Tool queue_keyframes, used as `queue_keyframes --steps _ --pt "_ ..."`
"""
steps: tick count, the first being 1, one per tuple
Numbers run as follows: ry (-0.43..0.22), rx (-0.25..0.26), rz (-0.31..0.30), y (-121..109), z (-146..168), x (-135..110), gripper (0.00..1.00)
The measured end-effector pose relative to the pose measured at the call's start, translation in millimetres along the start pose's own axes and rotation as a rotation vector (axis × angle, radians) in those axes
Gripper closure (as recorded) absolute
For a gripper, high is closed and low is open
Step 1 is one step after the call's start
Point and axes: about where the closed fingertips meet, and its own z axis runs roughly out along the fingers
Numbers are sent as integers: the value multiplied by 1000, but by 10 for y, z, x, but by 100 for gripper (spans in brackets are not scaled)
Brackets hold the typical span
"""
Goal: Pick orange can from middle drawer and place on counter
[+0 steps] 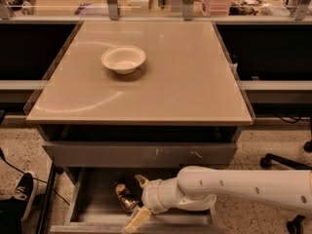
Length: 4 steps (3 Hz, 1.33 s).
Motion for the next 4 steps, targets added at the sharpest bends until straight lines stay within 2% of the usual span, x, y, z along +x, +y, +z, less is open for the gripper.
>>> queue_keyframes --steps 1,2,3,4 --pt "-21 68 15 -77 50 75 0" --pt "-44 160 17 -283 183 141 0" --pt "-57 225 9 -474 232 141 0" --pt "-64 253 2 -633 294 107 0"
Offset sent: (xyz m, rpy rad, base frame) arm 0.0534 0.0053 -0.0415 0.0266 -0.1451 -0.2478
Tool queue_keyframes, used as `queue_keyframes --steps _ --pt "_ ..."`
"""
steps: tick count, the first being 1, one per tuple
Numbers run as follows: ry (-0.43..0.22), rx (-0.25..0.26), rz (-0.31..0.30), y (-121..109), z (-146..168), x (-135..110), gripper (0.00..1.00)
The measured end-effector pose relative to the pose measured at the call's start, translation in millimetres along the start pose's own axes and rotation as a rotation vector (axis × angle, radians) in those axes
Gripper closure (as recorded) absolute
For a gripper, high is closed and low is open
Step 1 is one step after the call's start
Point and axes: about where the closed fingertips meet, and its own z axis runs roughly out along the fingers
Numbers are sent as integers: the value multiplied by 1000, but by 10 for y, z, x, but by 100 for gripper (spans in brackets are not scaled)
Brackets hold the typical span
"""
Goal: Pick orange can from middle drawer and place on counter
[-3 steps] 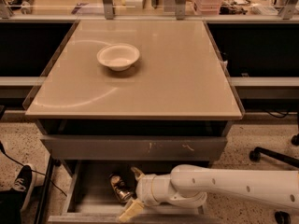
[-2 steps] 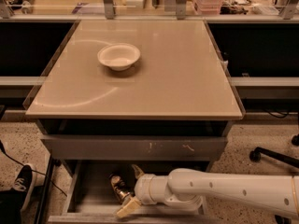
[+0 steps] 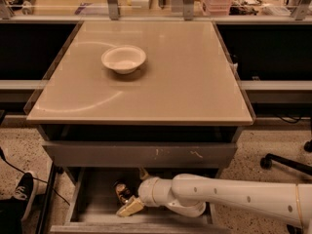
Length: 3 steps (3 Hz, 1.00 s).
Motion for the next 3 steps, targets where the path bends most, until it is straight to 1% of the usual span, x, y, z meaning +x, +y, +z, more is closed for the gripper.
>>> queue_keyframes --steps 1,2,3 --pt "-10 12 19 -34 102 36 0" --pt "-4 36 61 -67 289 170 0" --pt "-4 37 61 -68 291 172 0"
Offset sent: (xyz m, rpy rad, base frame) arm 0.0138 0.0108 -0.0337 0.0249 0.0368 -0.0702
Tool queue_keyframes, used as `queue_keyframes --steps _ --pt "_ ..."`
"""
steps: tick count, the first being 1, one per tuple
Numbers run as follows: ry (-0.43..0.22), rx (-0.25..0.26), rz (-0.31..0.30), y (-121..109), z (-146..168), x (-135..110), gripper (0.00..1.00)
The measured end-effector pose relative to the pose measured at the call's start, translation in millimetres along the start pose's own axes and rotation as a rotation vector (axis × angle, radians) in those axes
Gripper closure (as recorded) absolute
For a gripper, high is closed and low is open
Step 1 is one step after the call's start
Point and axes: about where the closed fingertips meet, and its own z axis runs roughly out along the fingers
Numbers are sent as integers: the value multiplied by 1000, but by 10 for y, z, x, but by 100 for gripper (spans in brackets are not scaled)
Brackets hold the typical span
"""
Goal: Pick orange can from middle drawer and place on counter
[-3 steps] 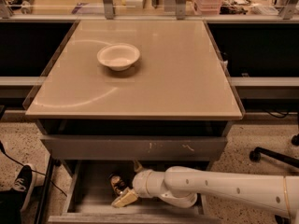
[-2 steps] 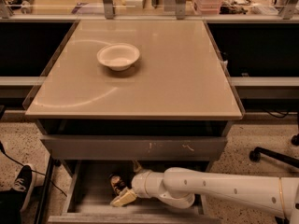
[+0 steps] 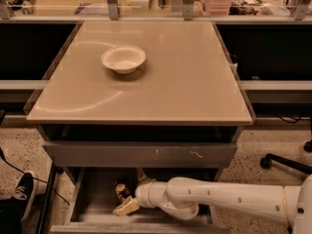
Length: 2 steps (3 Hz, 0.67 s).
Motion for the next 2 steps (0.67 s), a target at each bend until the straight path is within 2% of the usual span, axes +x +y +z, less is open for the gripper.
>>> queue_keyframes --steps 1,2 --pt "6 14 9 5 4 54 0" --pt "13 17 30 11 153 158 0"
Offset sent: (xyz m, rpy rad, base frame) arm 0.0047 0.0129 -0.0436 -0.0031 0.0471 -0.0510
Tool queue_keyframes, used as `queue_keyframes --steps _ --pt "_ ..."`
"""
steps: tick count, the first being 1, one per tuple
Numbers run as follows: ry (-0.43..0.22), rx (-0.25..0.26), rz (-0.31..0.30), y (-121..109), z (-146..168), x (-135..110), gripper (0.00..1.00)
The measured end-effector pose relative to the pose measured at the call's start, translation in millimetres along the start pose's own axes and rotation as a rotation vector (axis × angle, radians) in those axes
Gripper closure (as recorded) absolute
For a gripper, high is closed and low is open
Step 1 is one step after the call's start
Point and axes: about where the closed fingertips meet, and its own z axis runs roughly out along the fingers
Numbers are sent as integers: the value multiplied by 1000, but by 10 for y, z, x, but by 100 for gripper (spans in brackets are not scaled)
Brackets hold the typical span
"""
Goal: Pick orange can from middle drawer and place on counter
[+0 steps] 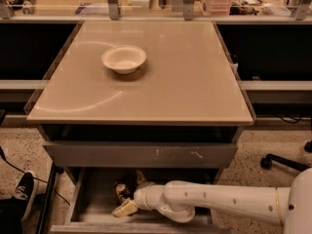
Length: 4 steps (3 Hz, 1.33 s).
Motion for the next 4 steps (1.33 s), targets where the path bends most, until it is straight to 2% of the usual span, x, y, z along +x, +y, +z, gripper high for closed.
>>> queue_keyframes --steps 2,3,4 --pt "33 12 -1 57 227 119 0" --pt "70 28 -19 130 293 230 14" --pt "73 37 -20 112 295 237 37"
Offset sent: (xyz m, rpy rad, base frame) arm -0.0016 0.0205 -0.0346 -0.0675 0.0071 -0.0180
